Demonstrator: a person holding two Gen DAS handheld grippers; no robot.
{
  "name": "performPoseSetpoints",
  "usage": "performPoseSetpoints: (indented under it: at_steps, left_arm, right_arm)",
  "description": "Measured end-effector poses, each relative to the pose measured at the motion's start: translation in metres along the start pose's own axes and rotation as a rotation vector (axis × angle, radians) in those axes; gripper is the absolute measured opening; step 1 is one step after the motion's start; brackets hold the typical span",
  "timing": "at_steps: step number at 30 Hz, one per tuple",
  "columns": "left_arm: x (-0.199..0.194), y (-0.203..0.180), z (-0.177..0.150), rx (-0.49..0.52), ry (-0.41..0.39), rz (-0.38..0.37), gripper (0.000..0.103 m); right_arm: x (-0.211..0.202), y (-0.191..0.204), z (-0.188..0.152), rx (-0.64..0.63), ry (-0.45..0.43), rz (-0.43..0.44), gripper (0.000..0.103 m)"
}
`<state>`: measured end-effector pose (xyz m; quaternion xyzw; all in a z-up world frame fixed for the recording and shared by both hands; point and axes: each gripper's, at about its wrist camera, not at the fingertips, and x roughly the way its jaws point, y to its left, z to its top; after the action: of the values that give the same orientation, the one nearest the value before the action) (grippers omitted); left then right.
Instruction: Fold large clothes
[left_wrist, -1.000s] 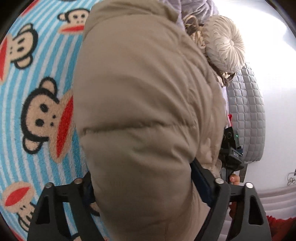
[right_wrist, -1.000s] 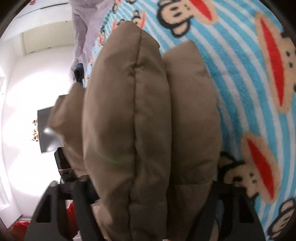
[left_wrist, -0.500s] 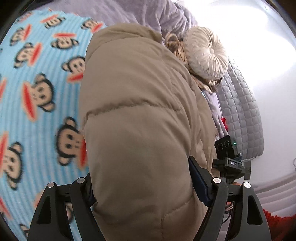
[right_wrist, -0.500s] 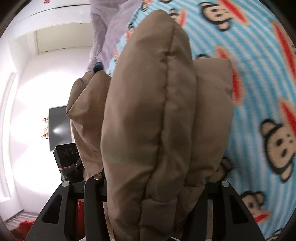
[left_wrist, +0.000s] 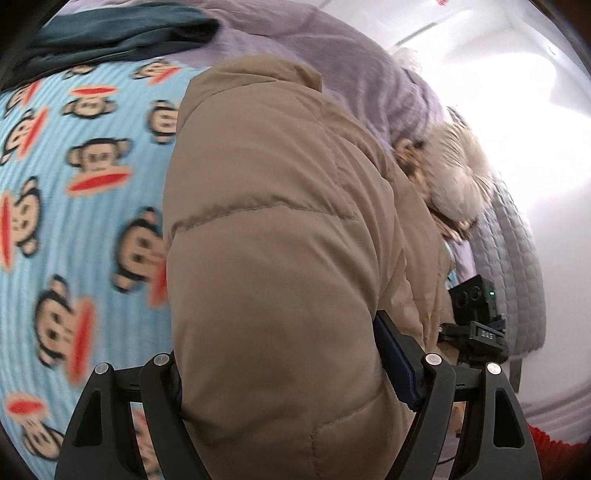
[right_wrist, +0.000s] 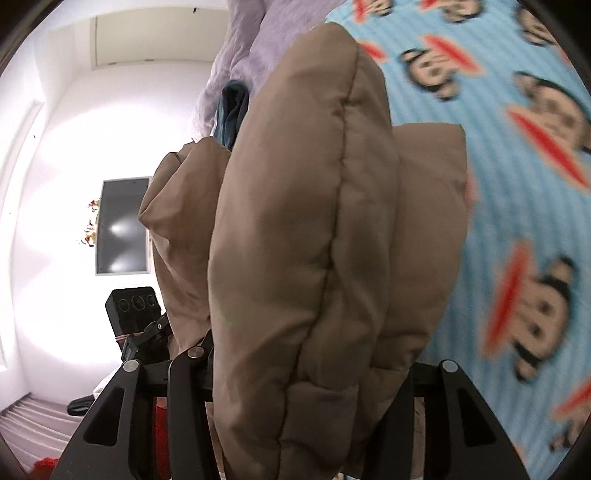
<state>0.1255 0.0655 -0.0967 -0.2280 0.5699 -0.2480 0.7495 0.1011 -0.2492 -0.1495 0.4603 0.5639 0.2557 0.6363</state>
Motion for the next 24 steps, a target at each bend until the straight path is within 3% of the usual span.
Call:
performPoseSetpoints:
  at_steps: [4, 6, 8, 11, 14, 16, 17, 20, 22, 24]
  left_arm:
    - [0.018, 0.055, 0.006, -0.070, 0.002, 0.055, 0.086]
    - [0.027, 0.073, 0.004, -0.098, 0.000, 0.067, 0.094]
    - [0.031, 0.077, 0.000, -0.110, -0.015, 0.067, 0.095]
    - [0.023, 0.073, -0.003, -0.090, -0.032, 0.121, 0.095]
    - [0.005, 0.057, -0.006, -0.037, -0.086, 0.210, 0.093]
    - [-0.011, 0.052, -0.007, -0.016, -0.132, 0.230, 0.082]
    - [-0.019, 0.052, -0.006, -0.014, -0.143, 0.235, 0.080]
    - [-0.037, 0.051, 0.003, -0.014, -0.197, 0.220, 0.080]
    - [-0.037, 0.045, 0.011, -0.004, -0.206, 0.219, 0.080]
    - [-0.030, 0.029, 0.020, 0.011, -0.215, 0.222, 0.080]
  right_arm:
    - [0.042, 0.006, 0.015, -0.029, 0.027, -0.073, 0.053]
    - [0.055, 0.000, 0.018, -0.033, 0.037, -0.120, 0.060]
    - [0.066, -0.006, 0.023, -0.013, 0.036, -0.150, 0.067]
    - [0.058, -0.003, 0.026, 0.003, 0.018, -0.195, 0.067]
    - [0.024, 0.009, 0.013, -0.038, -0.043, -0.298, 0.067]
    - [-0.001, 0.019, 0.004, -0.085, -0.127, -0.359, 0.067]
    - [-0.020, 0.023, 0.002, -0.103, -0.169, -0.355, 0.064]
    - [-0.064, 0.028, -0.010, -0.123, -0.207, -0.196, 0.058]
    - [-0.056, 0.037, -0.007, -0.118, -0.162, -0.090, 0.058]
    - [-0.030, 0.053, 0.000, -0.103, -0.118, -0.054, 0.058]
